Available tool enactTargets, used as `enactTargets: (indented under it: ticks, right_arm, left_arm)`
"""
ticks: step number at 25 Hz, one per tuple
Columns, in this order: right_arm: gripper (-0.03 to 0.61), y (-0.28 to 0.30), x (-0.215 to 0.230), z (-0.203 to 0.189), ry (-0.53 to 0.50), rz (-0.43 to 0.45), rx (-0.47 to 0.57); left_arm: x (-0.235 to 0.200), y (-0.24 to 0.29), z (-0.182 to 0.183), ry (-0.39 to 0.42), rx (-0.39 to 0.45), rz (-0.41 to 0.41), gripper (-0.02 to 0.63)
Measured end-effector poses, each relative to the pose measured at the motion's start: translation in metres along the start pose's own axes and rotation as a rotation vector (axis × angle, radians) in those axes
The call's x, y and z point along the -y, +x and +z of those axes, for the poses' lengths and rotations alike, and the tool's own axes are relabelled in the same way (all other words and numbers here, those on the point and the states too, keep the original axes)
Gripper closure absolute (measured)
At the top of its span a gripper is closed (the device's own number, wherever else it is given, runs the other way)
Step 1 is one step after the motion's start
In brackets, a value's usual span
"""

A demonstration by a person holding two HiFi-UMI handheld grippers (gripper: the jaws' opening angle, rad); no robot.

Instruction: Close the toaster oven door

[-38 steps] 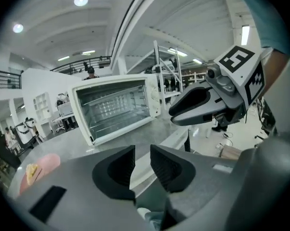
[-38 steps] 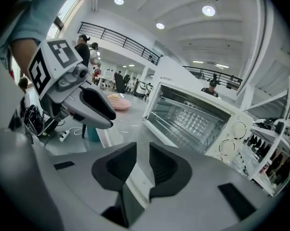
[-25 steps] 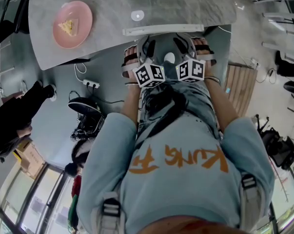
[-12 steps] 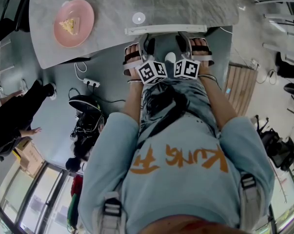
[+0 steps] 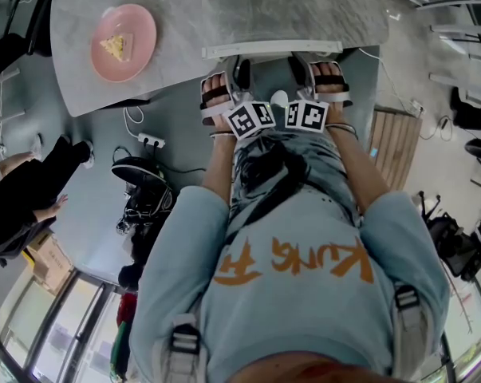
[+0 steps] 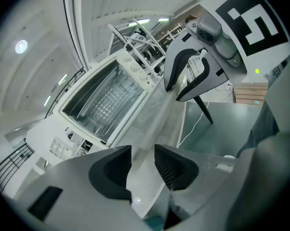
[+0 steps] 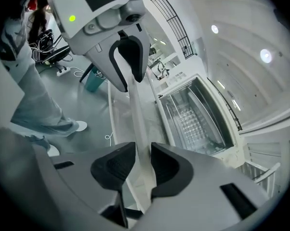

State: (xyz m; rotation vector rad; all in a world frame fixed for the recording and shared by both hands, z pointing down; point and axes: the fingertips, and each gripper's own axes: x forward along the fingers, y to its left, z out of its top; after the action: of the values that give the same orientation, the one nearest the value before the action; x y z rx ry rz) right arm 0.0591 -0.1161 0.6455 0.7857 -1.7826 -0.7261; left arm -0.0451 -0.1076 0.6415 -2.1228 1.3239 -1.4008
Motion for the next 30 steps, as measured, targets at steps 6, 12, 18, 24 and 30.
enactTargets:
  ticks: [6,12,18,24,30]
  right_arm:
    - [0.479,-0.002,0.028,0.008,0.007,-0.045,0.024]
    - [0.482,-0.008,0.053,0.016,0.013,-0.076,0.058]
    - [0.477,-0.011,0.078,0.022,0.011,-0.094,0.083]
    - [0.468,-0.011,0.102,0.029,0.013,-0.117,0.113]
    - [0.463,-0.012,0.12,0.032,0.001,-0.127,0.131]
  left_arm:
    - [-0.026,-0.004,0.013,0.006,0.025,0.047,0.474]
    - [-0.047,-0.011,0.026,-0.001,0.063,0.078,0.476]
    - [-0.068,-0.014,0.04,-0.027,0.108,0.098,0.476]
    - [-0.089,-0.016,0.052,-0.032,0.123,0.11,0.476]
    - [-0.104,-0.017,0.062,-0.019,0.137,0.114,0.476]
